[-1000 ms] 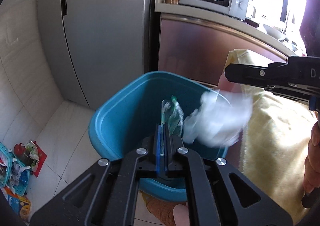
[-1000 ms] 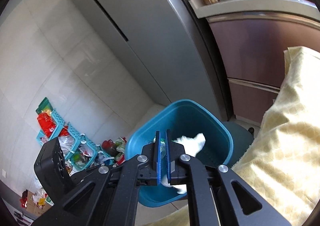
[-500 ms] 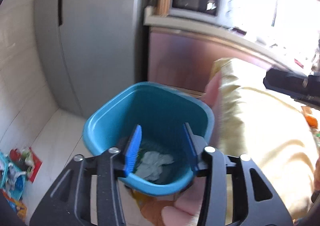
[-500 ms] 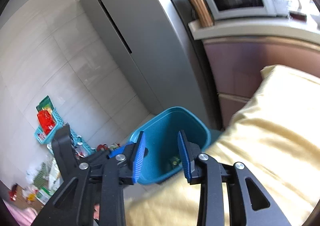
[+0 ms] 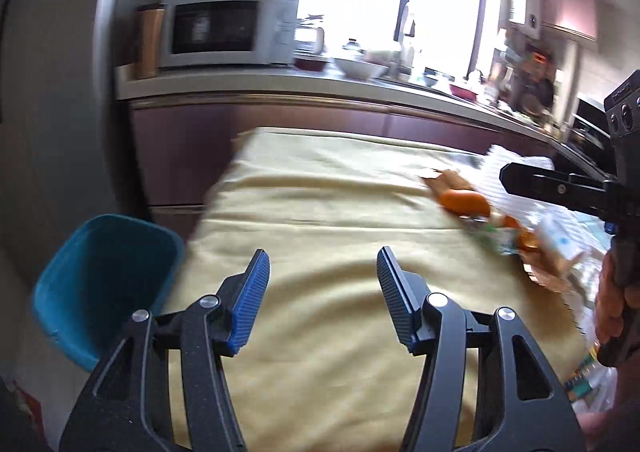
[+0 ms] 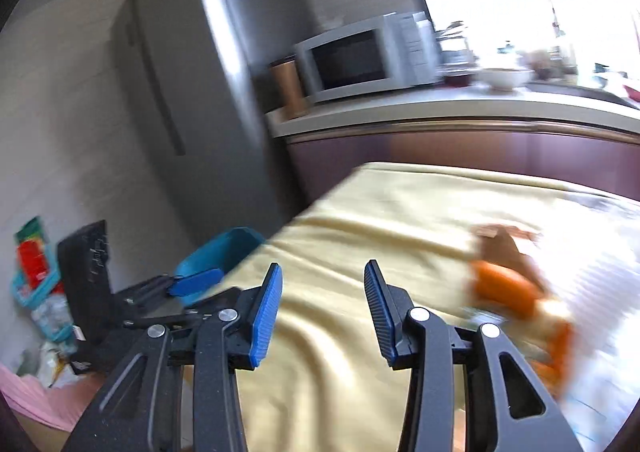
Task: Collect trash
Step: 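Grasp the white foam net with the right tool while the left tool grasps the gold snack wrapper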
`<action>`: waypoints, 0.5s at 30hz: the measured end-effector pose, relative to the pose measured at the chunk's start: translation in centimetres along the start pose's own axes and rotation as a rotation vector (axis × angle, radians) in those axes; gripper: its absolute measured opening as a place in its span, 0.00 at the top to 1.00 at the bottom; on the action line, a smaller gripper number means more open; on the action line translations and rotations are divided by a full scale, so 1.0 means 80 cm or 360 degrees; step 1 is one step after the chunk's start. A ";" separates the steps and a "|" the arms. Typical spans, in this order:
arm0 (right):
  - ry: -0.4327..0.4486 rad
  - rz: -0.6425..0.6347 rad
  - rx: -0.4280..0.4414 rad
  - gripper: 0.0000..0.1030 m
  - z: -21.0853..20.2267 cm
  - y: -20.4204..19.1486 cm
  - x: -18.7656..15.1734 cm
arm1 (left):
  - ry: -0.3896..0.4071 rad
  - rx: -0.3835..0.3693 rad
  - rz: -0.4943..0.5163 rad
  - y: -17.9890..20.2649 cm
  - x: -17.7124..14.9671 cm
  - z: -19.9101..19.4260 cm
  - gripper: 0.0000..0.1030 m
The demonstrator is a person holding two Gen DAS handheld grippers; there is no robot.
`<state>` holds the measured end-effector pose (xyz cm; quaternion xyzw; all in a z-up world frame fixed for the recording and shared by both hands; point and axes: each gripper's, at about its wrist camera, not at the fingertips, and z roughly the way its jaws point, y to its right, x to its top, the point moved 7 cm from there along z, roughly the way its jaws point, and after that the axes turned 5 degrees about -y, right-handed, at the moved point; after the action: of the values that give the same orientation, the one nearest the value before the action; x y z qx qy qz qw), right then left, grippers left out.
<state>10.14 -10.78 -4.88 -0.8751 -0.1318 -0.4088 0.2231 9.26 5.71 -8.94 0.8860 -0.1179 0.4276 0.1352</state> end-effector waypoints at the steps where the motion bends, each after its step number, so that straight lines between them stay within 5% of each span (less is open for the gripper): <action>1: 0.0010 0.0027 -0.0036 0.61 -0.012 0.011 -0.005 | -0.0015 -0.0049 0.0028 0.016 0.001 0.004 0.46; 9: 0.0102 0.0226 -0.0408 0.58 -0.096 0.117 -0.042 | -0.0146 -0.0391 0.0220 0.137 -0.012 0.030 0.39; 15: 0.0094 0.0341 -0.0547 0.52 -0.127 0.177 -0.071 | -0.0313 -0.0618 0.0275 0.201 -0.030 0.051 0.37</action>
<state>5.73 -28.39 -7.54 -0.8970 0.0404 -0.4246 0.1164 5.54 -10.48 -11.07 0.8674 -0.2860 0.3184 0.2538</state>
